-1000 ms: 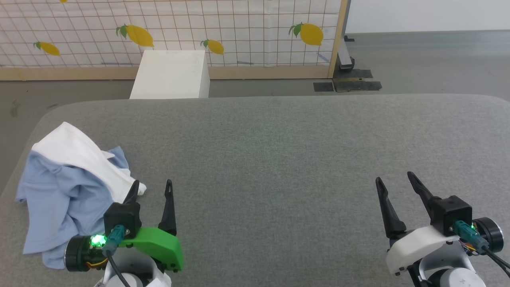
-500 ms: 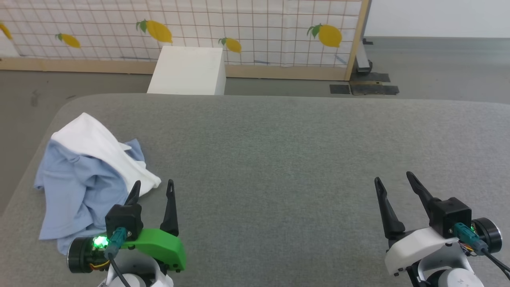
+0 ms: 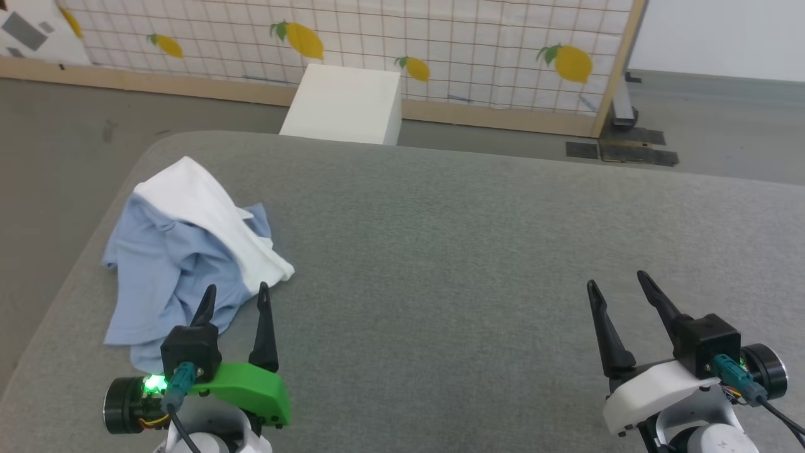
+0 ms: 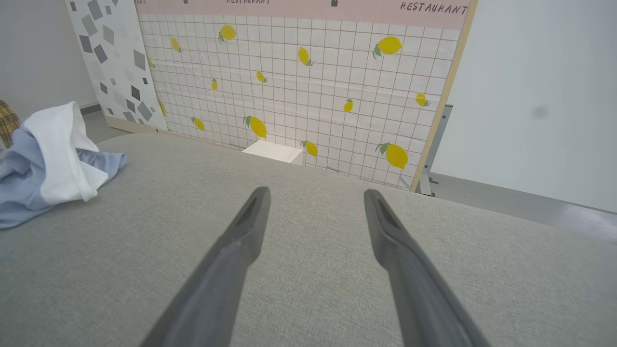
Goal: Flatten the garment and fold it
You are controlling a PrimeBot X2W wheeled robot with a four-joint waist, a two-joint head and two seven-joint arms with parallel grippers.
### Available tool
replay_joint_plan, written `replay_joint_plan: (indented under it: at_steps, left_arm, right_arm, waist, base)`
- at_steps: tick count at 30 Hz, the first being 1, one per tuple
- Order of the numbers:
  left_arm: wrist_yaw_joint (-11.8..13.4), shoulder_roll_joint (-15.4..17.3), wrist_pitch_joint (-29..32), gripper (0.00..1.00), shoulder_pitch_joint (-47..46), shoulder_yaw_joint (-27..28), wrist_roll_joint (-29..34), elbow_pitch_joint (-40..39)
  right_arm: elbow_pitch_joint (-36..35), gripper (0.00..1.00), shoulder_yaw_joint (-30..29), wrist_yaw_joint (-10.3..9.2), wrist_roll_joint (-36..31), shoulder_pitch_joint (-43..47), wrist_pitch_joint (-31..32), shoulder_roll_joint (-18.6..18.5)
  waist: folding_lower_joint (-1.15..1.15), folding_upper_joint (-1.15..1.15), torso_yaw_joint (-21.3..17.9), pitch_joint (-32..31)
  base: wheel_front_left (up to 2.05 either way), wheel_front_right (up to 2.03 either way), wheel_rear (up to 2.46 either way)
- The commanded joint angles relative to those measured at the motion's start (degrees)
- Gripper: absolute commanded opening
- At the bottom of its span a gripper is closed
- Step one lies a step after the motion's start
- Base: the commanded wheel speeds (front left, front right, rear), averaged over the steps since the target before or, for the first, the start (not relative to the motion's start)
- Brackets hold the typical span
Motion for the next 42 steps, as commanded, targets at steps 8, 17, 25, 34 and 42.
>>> replay_joint_plan:
  at_steps: [8,17,25,34,42]
  left_arm:
    - [1.2,0.74,-1.47,1.0,0.14,-0.34,-1.59,0.44]
    - [2.19,0.87,-2.54,1.0,0.45,-0.56,-2.39,0.63]
    - [3.1,1.16,-3.48,1.0,1.02,-0.68,-3.04,0.78]
    - [3.91,1.76,-4.52,1.0,1.53,-0.83,-3.92,1.07]
    - [4.91,2.42,-5.46,1.0,1.91,-1.07,-4.54,1.74]
  right_arm:
    - [0.3,1.0,0.48,-0.04,-0.09,-1.06,-1.2,0.05]
    - [0.6,1.0,0.94,-0.04,-0.26,-1.52,-1.83,0.06]
    - [0.97,1.0,1.38,-0.05,-0.05,-1.63,-2.63,0.07]
    - [1.39,1.0,1.94,-0.06,0.2,-1.73,-3.55,0.08]
    - [1.66,1.0,2.43,-0.06,0.25,-1.99,-4.28,0.09]
  waist:
    - [0.0,0.0,3.96,0.09]
    - [0.0,0.0,7.13,0.27]
    - [0.0,0.0,9.67,-0.13]
    - [0.0,0.0,12.67,-0.45]
    - [0.0,0.0,15.13,-0.51]
  base:
    - [0.0,0.0,0.0]
    - [0.0,0.0,0.0]
    - [0.0,0.0,0.0]
    - [0.0,0.0,0.0]
    - [0.0,0.0,0.0]
